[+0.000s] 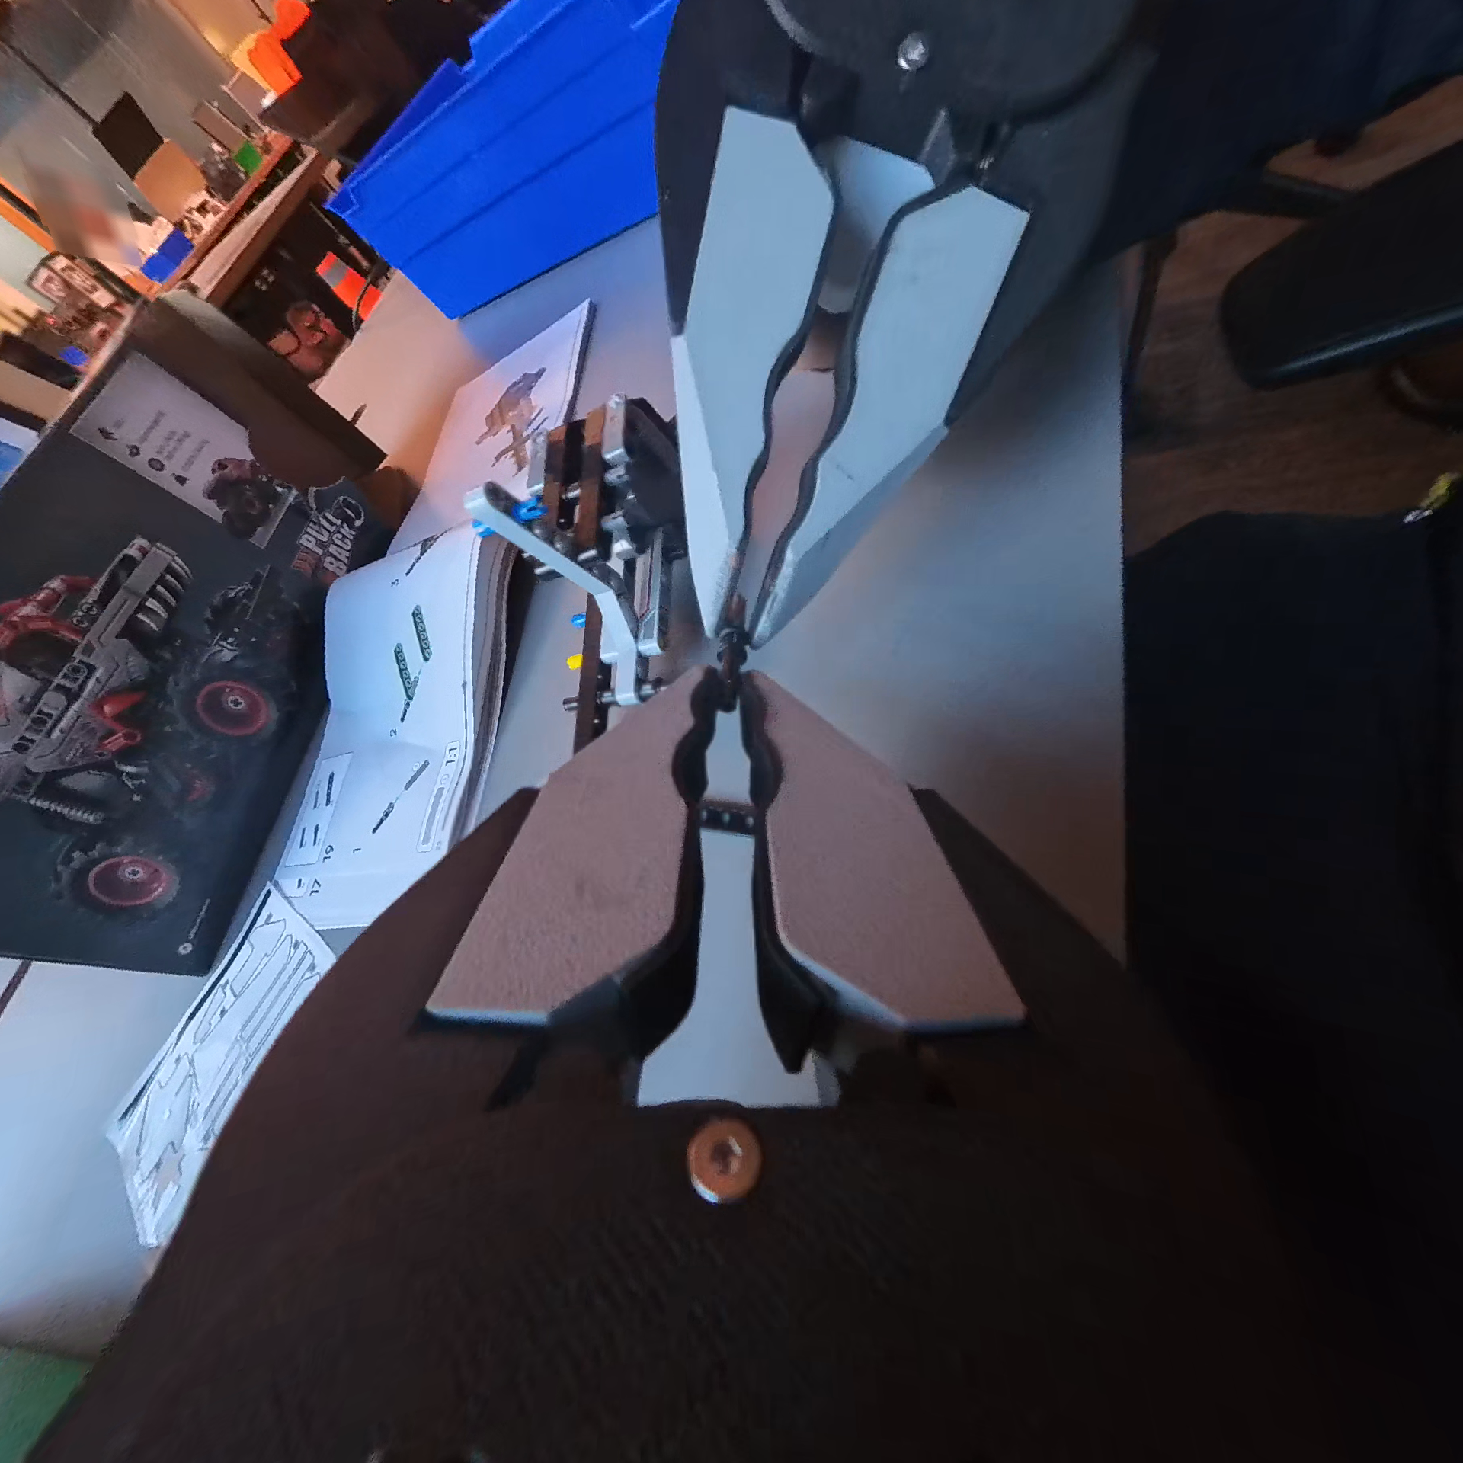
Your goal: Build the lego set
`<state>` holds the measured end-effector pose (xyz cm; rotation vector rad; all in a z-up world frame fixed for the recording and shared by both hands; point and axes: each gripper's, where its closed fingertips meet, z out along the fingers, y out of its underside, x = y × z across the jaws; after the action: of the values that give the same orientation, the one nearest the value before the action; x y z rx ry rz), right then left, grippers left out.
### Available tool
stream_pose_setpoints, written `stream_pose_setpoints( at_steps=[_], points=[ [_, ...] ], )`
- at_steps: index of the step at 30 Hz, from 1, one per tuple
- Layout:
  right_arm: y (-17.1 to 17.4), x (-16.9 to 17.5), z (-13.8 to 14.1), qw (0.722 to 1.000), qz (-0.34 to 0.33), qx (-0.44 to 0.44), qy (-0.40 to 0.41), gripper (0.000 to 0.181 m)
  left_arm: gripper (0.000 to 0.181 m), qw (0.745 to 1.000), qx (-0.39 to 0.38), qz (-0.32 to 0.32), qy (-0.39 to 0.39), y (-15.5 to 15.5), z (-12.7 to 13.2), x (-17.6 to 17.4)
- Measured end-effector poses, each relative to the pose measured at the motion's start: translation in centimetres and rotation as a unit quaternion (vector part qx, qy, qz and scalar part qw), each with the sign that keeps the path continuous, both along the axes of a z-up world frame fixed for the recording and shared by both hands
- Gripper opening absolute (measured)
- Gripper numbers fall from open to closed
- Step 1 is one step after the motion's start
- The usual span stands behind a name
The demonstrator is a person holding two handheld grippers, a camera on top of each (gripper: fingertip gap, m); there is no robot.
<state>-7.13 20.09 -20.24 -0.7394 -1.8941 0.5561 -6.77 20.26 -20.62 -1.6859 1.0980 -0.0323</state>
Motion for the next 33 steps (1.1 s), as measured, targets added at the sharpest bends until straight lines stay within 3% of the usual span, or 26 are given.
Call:
stream_pose_setpoints(
  at_steps=[16,20,25,27,30,33],
  points=[
    [1.6,0.7,1.6,0.999,-0.032,0.011,0.037,0.0,0.002,1.0,0.025,0.008,0.005,0.1,0.4,-0.6],
    [4.4,2.5,4.3,0.991,-0.085,-0.027,0.102,0.0,0.002,0.999,0.035,0.025,0.004,0.1,0.6,-1.3],
    [12.4,6.9,5.6,0.963,-0.211,-0.089,0.139,0.001,0.003,0.999,0.036,0.04,0.01,-0.4,0.6,-3.0],
    [14.3,8.4,4.5,0.961,-0.216,-0.133,0.114,0.003,0.003,0.998,0.037,0.048,0.014,-0.5,0.5,-4.0],
    [15.5,10.0,-0.4,0.956,-0.208,-0.205,-0.017,0.014,0.003,0.997,0.039,0.057,0.018,-0.8,0.5,-5.4],
    [16.0,10.3,-1.3,0.953,-0.206,-0.217,-0.045,0.015,0.002,0.997,0.041,0.062,0.01,-1.0,0.7,-6.2]
  ],
)
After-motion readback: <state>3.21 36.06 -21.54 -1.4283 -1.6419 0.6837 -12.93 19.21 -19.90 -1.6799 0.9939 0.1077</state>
